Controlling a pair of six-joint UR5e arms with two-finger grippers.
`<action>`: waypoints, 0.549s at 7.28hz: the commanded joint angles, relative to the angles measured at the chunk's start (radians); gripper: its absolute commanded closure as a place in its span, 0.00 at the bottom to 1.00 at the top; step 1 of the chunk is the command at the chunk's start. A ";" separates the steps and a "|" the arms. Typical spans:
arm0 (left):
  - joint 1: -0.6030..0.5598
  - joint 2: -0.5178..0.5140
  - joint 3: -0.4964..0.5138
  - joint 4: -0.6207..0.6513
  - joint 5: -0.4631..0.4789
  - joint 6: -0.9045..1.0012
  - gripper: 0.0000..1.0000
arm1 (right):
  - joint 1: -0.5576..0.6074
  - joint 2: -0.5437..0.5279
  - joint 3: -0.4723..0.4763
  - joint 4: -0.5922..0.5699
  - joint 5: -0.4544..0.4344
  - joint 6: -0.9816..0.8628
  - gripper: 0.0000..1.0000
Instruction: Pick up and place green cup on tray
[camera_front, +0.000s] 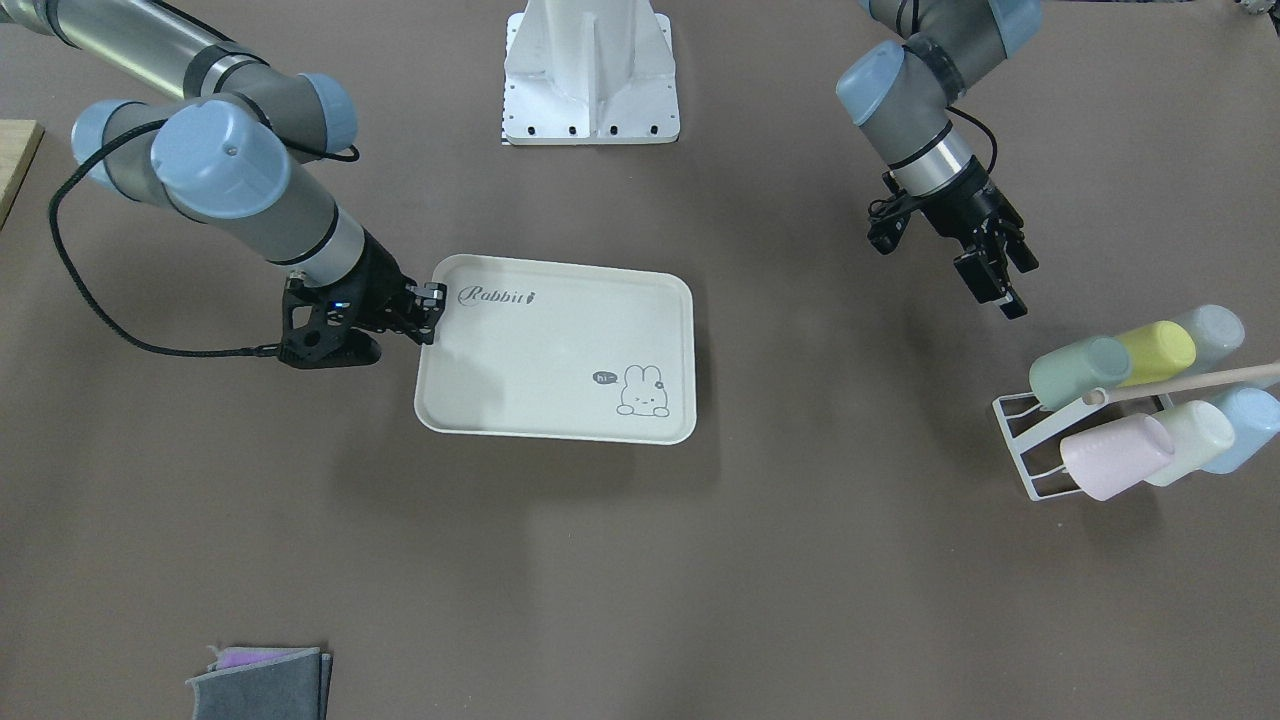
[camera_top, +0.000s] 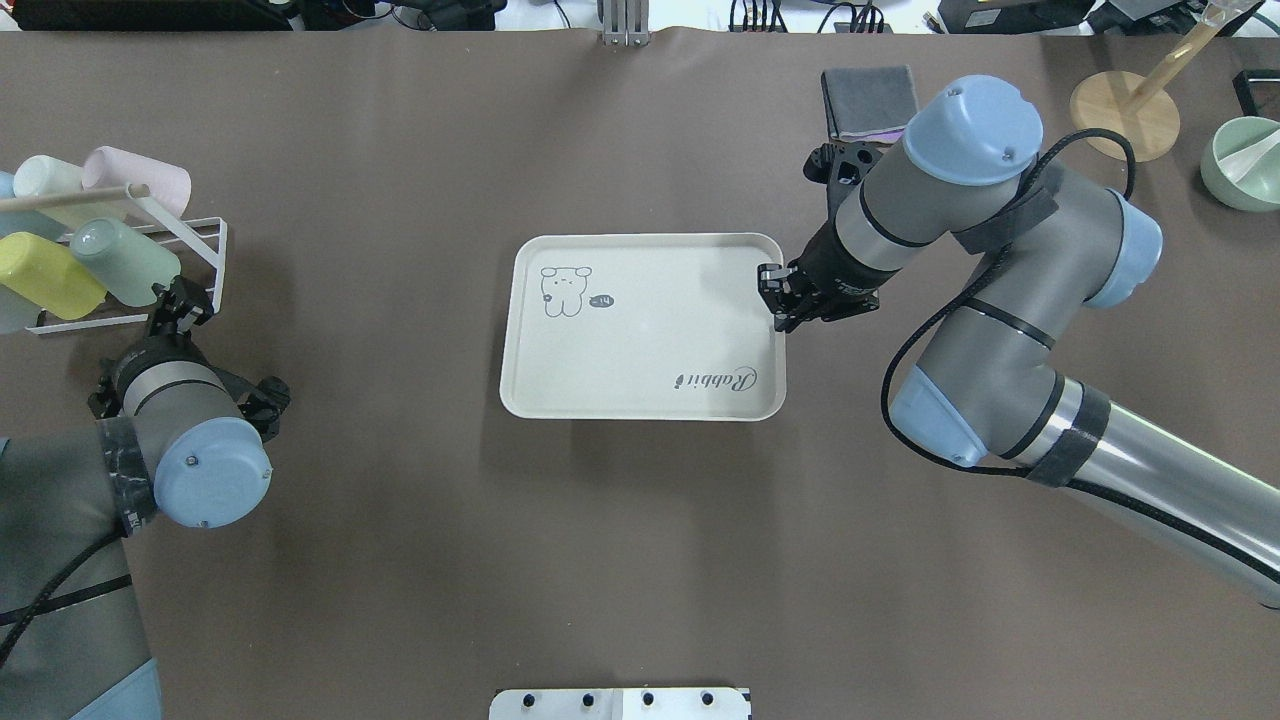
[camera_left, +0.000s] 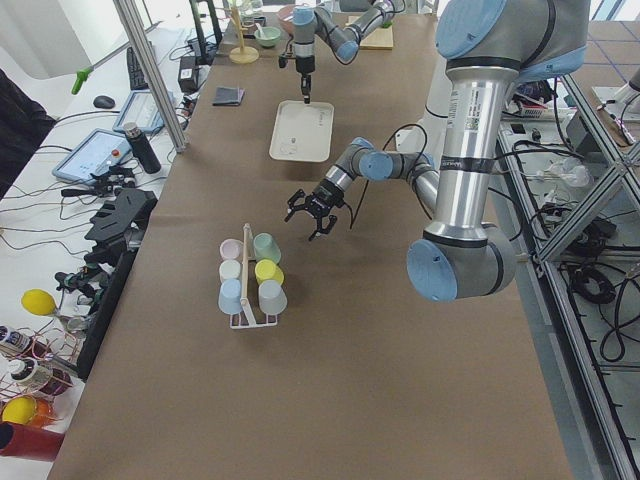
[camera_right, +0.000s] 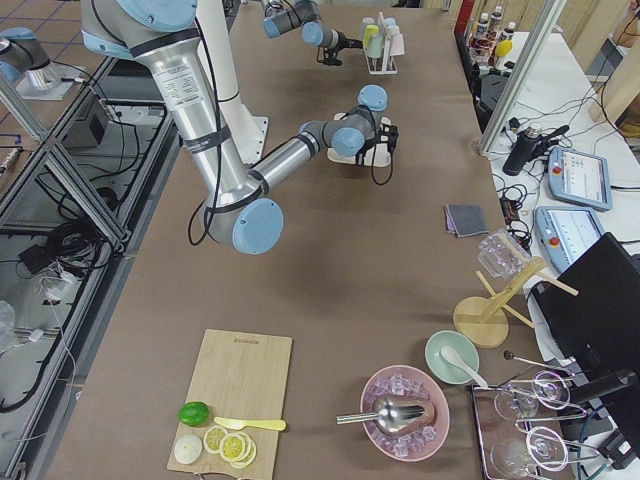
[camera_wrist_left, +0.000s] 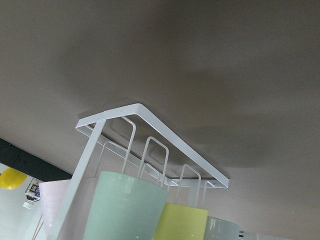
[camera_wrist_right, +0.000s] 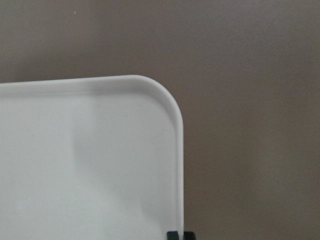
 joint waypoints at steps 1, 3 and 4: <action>0.002 0.015 0.039 -0.010 0.077 0.011 0.03 | -0.089 0.056 -0.013 0.003 -0.111 -0.004 1.00; 0.002 0.014 0.077 -0.011 0.082 0.011 0.02 | -0.108 0.065 -0.031 0.006 -0.149 -0.083 1.00; 0.002 0.014 0.082 -0.011 0.107 0.013 0.02 | -0.103 0.062 -0.072 0.027 -0.149 -0.123 1.00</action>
